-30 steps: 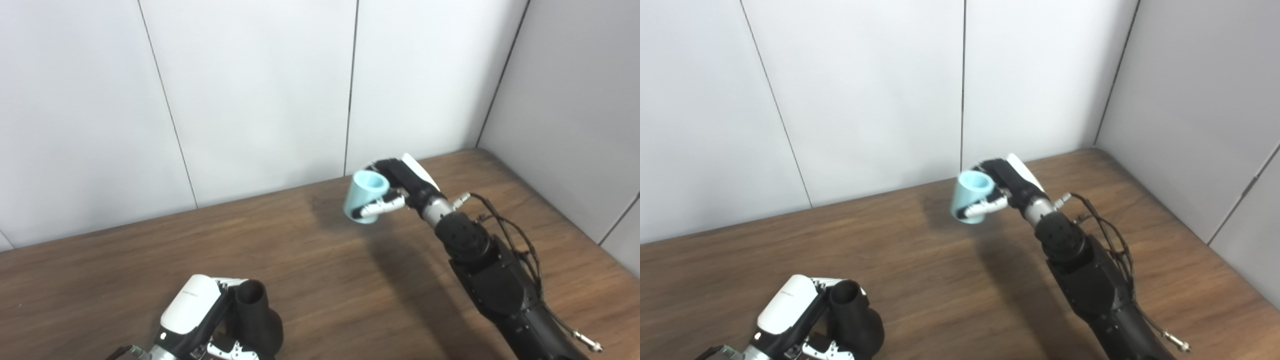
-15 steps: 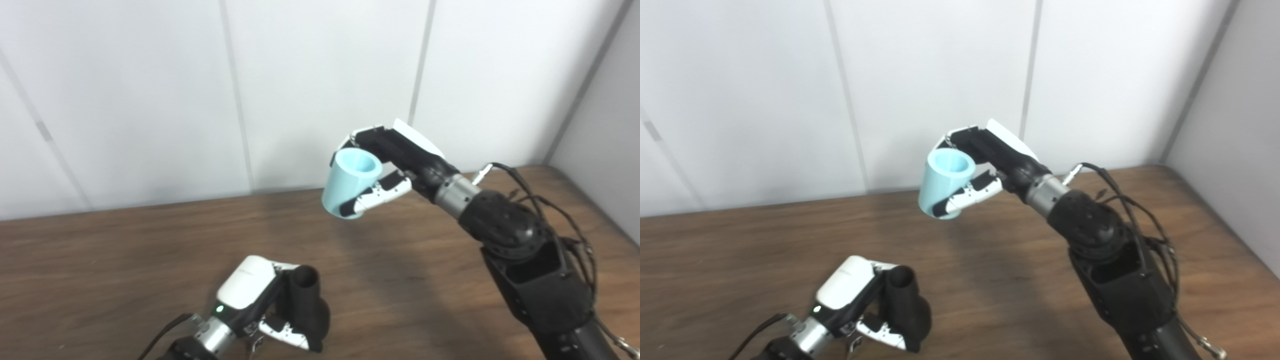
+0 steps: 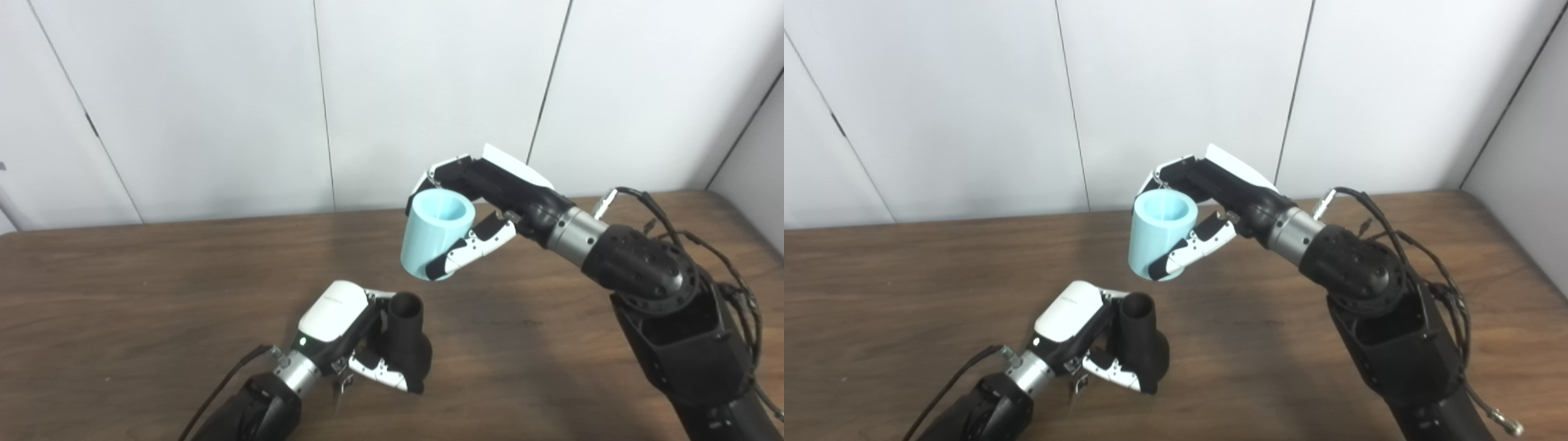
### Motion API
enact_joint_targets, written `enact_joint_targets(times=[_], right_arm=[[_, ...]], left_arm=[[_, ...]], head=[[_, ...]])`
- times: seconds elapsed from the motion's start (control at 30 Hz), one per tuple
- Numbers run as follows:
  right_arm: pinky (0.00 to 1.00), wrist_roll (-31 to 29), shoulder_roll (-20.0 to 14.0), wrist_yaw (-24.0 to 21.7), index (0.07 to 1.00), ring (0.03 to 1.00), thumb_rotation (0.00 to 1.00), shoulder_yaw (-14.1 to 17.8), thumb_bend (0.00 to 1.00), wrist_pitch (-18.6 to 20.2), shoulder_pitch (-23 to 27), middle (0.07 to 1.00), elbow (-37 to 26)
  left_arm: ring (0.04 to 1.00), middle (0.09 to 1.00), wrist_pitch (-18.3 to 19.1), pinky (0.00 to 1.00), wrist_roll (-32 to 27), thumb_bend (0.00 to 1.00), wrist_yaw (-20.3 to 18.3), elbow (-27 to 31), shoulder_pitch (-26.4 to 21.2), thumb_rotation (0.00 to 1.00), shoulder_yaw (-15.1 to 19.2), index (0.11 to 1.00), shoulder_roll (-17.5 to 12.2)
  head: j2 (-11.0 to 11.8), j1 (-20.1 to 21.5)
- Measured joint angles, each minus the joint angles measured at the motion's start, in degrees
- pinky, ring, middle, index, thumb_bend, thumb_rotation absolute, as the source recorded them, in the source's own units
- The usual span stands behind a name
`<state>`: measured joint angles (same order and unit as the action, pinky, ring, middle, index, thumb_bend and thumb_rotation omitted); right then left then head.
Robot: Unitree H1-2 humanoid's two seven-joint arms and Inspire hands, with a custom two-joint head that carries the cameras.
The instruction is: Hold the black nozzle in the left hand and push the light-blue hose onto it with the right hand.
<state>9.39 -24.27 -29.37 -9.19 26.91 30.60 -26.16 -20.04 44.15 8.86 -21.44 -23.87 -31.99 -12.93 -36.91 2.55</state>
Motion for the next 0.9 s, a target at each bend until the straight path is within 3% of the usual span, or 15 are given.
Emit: enact_joint_targets(times=[0.43, 0.53, 0.9], right_arm=[[0.34, 3.7, 1.7, -0.6, 0.508, 0.419, 0.00, -4.8, 0.52, 0.0, -0.6, 0.488, 2.5], [0.36, 5.0, 1.6, -0.6, 0.481, 0.428, 0.00, -5.3, 0.52, 0.0, -0.9, 0.502, 2.7], [0.33, 5.8, 1.5, 0.0, 0.519, 0.410, 0.00, -5.3, 0.52, -0.8, -1.1, 0.471, 6.3]], left_arm=[[0.401, 0.437, 1.5, 0.33, 0.0, 0.52, 0.0, 0.0, -0.2, 0.00, -0.6, 0.502, 0.6], [0.390, 0.433, 1.6, 0.32, 0.0, 0.52, 0.0, 0.0, -0.2, 0.00, -0.7, 0.502, 0.6], [0.398, 0.442, 1.7, 0.32, -0.1, 0.53, 0.0, 0.0, -0.2, 0.00, -0.8, 0.501, 0.6]], head=[[-0.7, -0.4], [-0.8, -0.7], [-1.0, -0.9]])
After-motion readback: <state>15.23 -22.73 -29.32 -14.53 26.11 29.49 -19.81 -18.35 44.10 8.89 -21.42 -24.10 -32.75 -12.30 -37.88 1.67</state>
